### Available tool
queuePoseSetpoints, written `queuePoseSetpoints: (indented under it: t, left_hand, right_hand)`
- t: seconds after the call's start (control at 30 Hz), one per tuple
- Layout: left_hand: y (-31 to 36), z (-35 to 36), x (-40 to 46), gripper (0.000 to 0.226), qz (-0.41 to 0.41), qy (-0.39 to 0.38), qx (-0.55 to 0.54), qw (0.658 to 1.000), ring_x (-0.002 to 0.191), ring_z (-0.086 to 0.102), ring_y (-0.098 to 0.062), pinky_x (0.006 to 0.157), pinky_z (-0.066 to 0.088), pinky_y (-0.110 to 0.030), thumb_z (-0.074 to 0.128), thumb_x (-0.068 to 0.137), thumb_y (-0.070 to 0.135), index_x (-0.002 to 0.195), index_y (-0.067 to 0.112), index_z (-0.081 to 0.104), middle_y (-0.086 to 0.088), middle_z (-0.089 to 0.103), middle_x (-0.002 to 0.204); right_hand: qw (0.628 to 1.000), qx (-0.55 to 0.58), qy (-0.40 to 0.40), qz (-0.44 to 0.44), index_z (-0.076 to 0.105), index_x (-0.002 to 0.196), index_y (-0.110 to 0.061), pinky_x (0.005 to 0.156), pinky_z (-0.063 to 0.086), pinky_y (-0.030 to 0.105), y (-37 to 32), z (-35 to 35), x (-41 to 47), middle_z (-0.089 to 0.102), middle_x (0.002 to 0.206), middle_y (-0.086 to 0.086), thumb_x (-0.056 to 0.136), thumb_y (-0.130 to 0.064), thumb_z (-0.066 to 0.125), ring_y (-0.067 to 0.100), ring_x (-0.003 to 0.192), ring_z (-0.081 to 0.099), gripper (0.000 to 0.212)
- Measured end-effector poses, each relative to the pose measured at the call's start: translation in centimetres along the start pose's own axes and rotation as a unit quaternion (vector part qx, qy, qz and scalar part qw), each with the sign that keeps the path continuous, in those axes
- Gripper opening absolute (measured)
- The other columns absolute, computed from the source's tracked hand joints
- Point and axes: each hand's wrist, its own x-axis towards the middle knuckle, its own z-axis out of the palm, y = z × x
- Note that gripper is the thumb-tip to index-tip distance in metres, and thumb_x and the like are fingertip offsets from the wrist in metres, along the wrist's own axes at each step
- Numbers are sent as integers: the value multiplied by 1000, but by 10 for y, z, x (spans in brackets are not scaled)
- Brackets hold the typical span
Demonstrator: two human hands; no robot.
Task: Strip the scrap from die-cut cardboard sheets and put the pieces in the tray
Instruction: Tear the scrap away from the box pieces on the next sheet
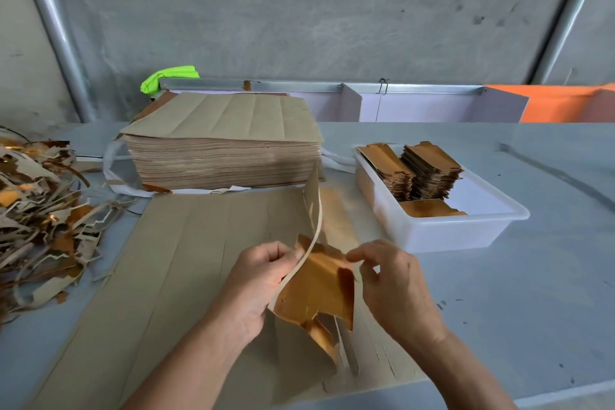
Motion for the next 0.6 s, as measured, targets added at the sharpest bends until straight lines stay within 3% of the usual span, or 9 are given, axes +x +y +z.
queuePoseSetpoints:
  t: [0.13, 0.27, 0.37, 0.47, 0.6]
  left_hand:
    - [-2, -1, -3, 4, 17, -9, 15, 1000, 75, 69, -21, 65, 54, -33, 64, 89, 14, 91, 15, 67, -8, 72, 82]
    - [-4, 4, -3, 17, 25, -51, 35, 998, 66, 67, -12, 60, 50, -23, 57, 93, 11, 104, 23, 61, -4, 70, 72]
    - [-6, 9, -5, 14, 16, -63, 60, 996, 73, 66, -7, 67, 48, -22, 52, 96, 26, 97, 21, 65, 1, 70, 79]
    - [-6, 12, -1, 50, -15, -37, 92, 995, 89, 64, -18, 76, 49, -28, 49, 88, 57, 99, 10, 63, -9, 68, 94]
    - [-5, 15, 12, 37, -30, 18, 212, 977, 78, 60, -9, 59, 40, -22, 67, 78, 54, 88, 19, 58, 2, 65, 84]
  right_hand:
    - [987, 119, -100, 46, 73, 100, -25, 65, 43, 0, 4, -2, -3, 62, 98, -20, 95, -8, 53, -1, 83, 59, 27]
    - [954, 229, -173, 83, 67, 93, -37, 56, 44, 6, -6, 1, -4, 60, 90, -26, 92, -30, 57, 0, 84, 59, 12]
    - [958, 225, -165, 71, 63, 106, -40, 59, 42, 7, -13, 8, -5, 61, 96, -24, 88, -43, 59, -3, 87, 59, 19]
    - [963, 200, -170, 65, 57, 116, -40, 58, 40, 9, -18, 14, -6, 57, 97, -24, 84, -48, 62, -3, 88, 57, 34]
    - [963, 177, -197, 52, 59, 113, -36, 55, 43, 9, -21, 20, -8, 57, 98, -21, 76, -49, 71, -2, 85, 57, 41]
